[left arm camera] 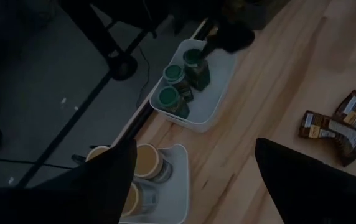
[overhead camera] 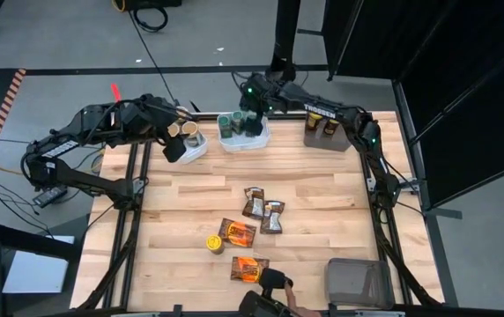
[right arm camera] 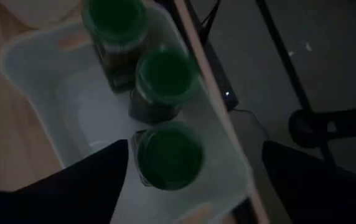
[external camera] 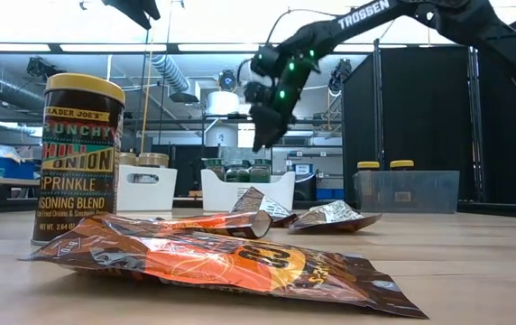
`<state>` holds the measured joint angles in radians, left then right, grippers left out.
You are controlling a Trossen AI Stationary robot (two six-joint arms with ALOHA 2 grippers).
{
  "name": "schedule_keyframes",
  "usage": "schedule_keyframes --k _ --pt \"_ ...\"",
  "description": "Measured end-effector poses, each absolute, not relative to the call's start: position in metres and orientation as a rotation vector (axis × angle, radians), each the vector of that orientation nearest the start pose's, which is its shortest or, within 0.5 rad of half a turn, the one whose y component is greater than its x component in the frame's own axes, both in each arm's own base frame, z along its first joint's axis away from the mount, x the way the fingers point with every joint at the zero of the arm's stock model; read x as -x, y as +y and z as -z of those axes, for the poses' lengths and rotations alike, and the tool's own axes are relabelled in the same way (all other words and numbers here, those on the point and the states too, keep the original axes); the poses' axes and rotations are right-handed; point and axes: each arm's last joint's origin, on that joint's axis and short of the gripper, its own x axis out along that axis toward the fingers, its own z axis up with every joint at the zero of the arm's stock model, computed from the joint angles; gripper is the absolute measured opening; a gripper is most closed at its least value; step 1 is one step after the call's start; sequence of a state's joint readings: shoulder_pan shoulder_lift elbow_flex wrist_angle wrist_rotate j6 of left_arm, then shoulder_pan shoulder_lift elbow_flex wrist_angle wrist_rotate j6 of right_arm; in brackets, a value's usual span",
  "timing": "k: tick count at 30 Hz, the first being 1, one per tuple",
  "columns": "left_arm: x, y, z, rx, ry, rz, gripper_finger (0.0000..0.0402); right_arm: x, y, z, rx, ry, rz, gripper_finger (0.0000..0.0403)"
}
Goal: Sort spices by type
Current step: Put the yellow seasoning bottle into the top black bin
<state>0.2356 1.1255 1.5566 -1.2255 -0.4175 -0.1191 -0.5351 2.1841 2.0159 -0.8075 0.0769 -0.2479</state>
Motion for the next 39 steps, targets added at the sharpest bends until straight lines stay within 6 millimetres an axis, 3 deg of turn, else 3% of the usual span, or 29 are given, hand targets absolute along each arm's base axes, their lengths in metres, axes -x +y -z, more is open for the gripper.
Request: schedule_keyframes --k 4,8,12,17,23,32,39 --pt "-0.163 0.05 -0.431 0.045 0.771 -0.625 0.0333 -0.409 -0.239 -0.301 0.042 0.993 0.381 0.0342" --pt "-0.164 0.048 -0.43 0.068 0.778 -0.534 0.0332 -0.406 -0.218 -0.346 0.035 0.917 0.207 0.0317" --pt "-0.164 0.047 -0.43 0.033 0.788 -0.522 0.0332 -0.411 -0.16 -0.367 0.062 0.842 -0.032 0.0309" --pt "-0.164 0.048 -0.431 -0.004 0.795 -0.528 0.0332 -0.436 -0.069 -0.359 0.225 0.907 -0.177 0.0311" --pt "-0.164 0.048 -0.431 -0.018 0.796 -0.547 0.0332 -0.458 0.015 -0.366 0.387 0.746 -0.168 0.0314" --pt "-0.164 0.048 -0.431 -0.02 0.798 -0.553 0.0332 -0.477 0.088 -0.357 0.215 0.59 -0.22 0.0312" --pt "-0.163 0.049 -0.43 -0.016 0.806 -0.561 0.0332 -0.493 0.123 -0.317 0.14 0.643 -0.331 0.0312"
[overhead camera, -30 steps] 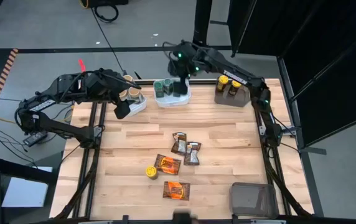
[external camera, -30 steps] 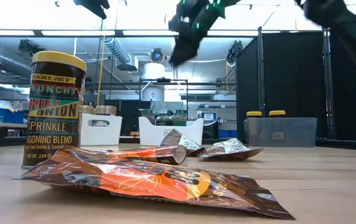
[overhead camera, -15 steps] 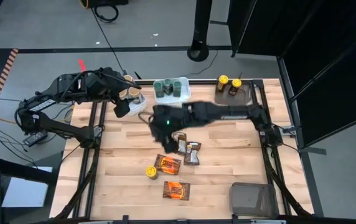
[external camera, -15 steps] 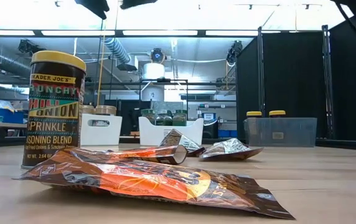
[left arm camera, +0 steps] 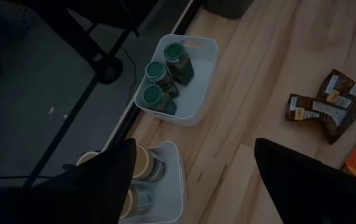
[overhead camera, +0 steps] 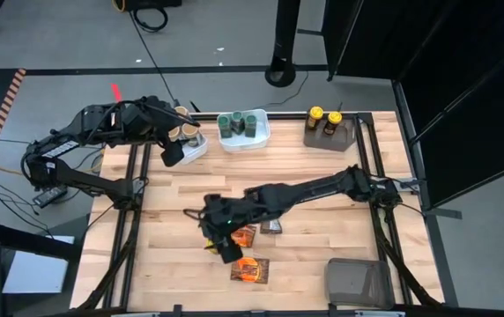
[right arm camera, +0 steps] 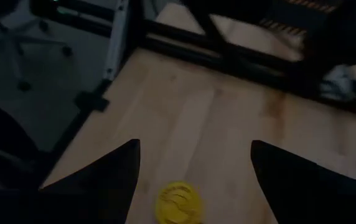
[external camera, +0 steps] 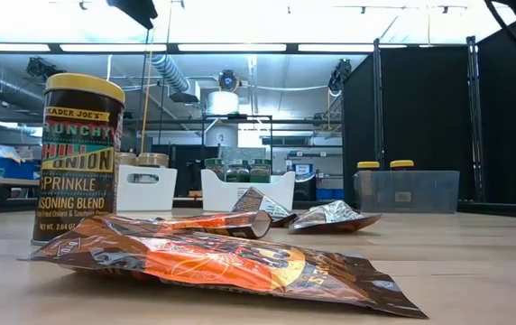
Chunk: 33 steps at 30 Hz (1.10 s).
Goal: Sort spices by type
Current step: Put the yellow seasoning bottle into the top black bin
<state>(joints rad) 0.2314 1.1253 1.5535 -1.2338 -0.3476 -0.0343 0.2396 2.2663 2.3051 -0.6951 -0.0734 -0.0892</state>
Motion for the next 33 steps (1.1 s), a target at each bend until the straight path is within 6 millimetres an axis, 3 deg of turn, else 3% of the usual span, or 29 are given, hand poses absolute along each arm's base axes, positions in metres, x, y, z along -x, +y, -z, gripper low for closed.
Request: schedule_keyframes --k 5,14,21,33 --pt "-0.163 0.05 -0.429 0.012 0.797 -0.584 0.0332 -0.506 0.136 -0.285 0.132 0.677 -0.38 0.0314" --pt "-0.158 0.048 -0.425 0.074 0.845 -0.613 0.0332 -0.52 0.139 -0.231 0.167 0.799 -0.32 0.033" --pt "-0.157 0.048 -0.424 0.075 0.861 -0.614 0.0332 -0.517 0.128 -0.227 0.197 0.872 -0.252 0.035" --pt "-0.157 0.048 -0.424 0.071 0.863 -0.612 0.0332 -0.518 0.124 -0.227 0.195 0.873 -0.268 0.0348"
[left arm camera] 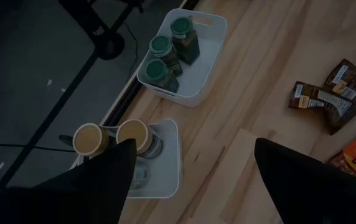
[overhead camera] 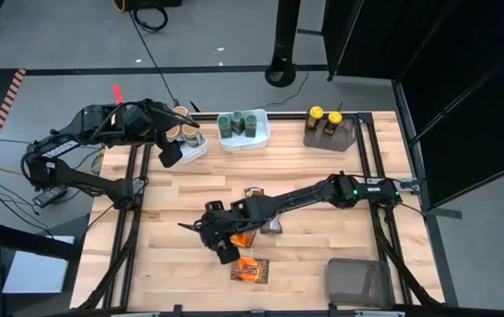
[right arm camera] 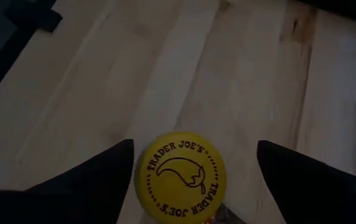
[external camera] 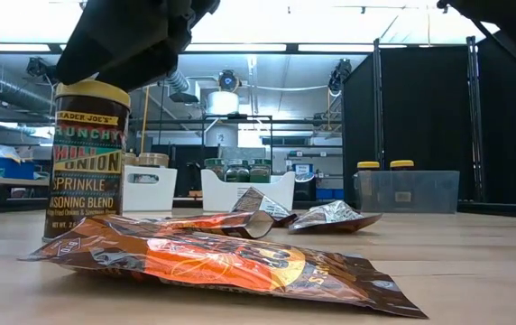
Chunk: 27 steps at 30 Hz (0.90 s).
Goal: Sort spices by type
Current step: Put the yellow seasoning bottle into the top black bin
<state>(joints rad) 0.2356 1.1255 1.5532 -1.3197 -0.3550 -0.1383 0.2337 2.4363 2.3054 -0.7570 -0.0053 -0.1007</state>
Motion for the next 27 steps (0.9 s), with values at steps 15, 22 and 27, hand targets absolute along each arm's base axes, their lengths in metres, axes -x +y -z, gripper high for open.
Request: schedule_keyframes --k 15,22,27 --pt "-0.158 0.048 -0.425 0.065 0.851 -0.62 0.0332 -0.519 0.119 -0.204 0.173 0.896 -0.295 0.03" --pt "-0.159 0.049 -0.426 0.065 0.835 -0.624 0.0332 -0.518 0.119 -0.203 0.183 0.905 -0.293 0.0232" --pt "-0.159 0.049 -0.426 0.065 0.835 -0.624 0.0332 -0.517 0.118 -0.208 0.216 0.91 -0.258 0.0232"
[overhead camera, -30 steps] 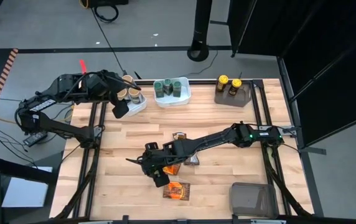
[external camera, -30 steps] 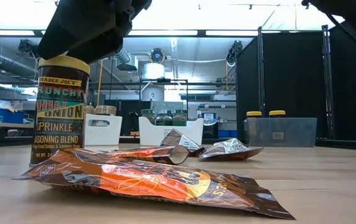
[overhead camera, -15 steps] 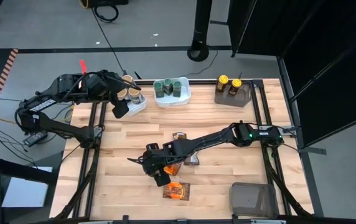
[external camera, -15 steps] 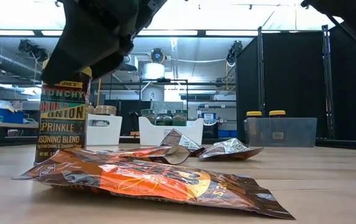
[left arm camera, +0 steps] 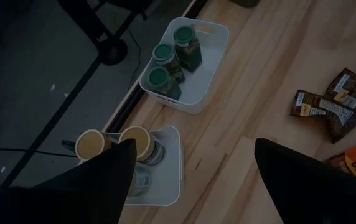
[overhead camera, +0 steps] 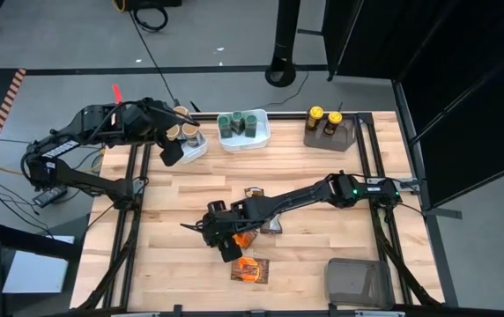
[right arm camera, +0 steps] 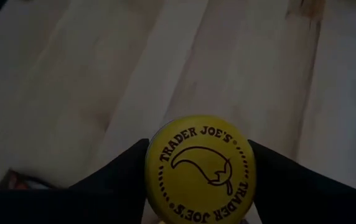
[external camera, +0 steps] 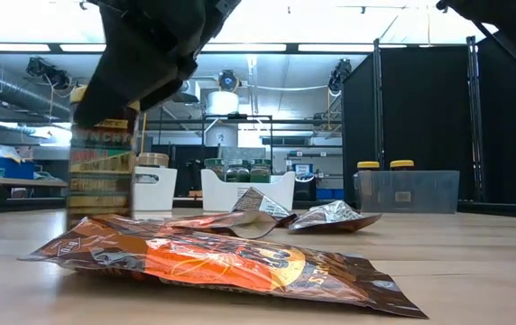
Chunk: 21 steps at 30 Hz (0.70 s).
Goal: Sort spices by type
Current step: Put the yellow seasoning bottle into the top black bin
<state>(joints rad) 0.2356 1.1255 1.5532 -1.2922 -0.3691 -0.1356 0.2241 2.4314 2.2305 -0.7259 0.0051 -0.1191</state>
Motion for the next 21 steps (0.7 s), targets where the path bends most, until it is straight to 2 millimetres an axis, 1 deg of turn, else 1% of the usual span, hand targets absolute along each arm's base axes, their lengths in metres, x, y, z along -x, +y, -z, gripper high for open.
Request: schedule_keyframes --k 2,4,6,8,12,14,16,19,21 --pt "-0.159 0.049 -0.426 0.065 0.835 -0.624 0.0332 -0.515 0.116 -0.217 0.231 0.909 -0.259 0.0232" --pt "-0.159 0.049 -0.426 0.063 0.835 -0.627 0.0332 -0.511 0.109 -0.236 0.232 0.895 -0.252 0.0232" --pt "-0.159 0.049 -0.426 0.063 0.835 -0.628 0.0332 -0.502 0.097 -0.263 0.233 0.885 -0.24 0.0232" --pt "-0.159 0.049 -0.426 0.062 0.834 -0.629 0.0332 -0.492 0.08 -0.29 0.231 0.865 -0.211 0.0232" --pt "-0.159 0.05 -0.426 0.05 0.83 -0.655 0.0332 -0.462 0.036 -0.332 0.252 0.916 -0.103 0.0232" --pt "-0.159 0.05 -0.427 0.043 0.824 -0.67 0.0332 -0.443 0.008 -0.35 0.238 0.967 -0.046 0.0232" --pt "-0.159 0.051 -0.427 0.035 0.819 -0.679 0.0332 -0.419 -0.023 -0.367 0.192 1.022 0.027 0.0232" --pt "-0.159 0.051 -0.428 0.01 0.821 -0.686 0.0332 -0.384 -0.06 -0.38 0.137 1.082 0.133 0.0232" --pt "-0.159 0.051 -0.428 0.005 0.82 -0.686 0.0332 -0.361 -0.076 -0.385 0.103 1.091 0.204 0.0232"
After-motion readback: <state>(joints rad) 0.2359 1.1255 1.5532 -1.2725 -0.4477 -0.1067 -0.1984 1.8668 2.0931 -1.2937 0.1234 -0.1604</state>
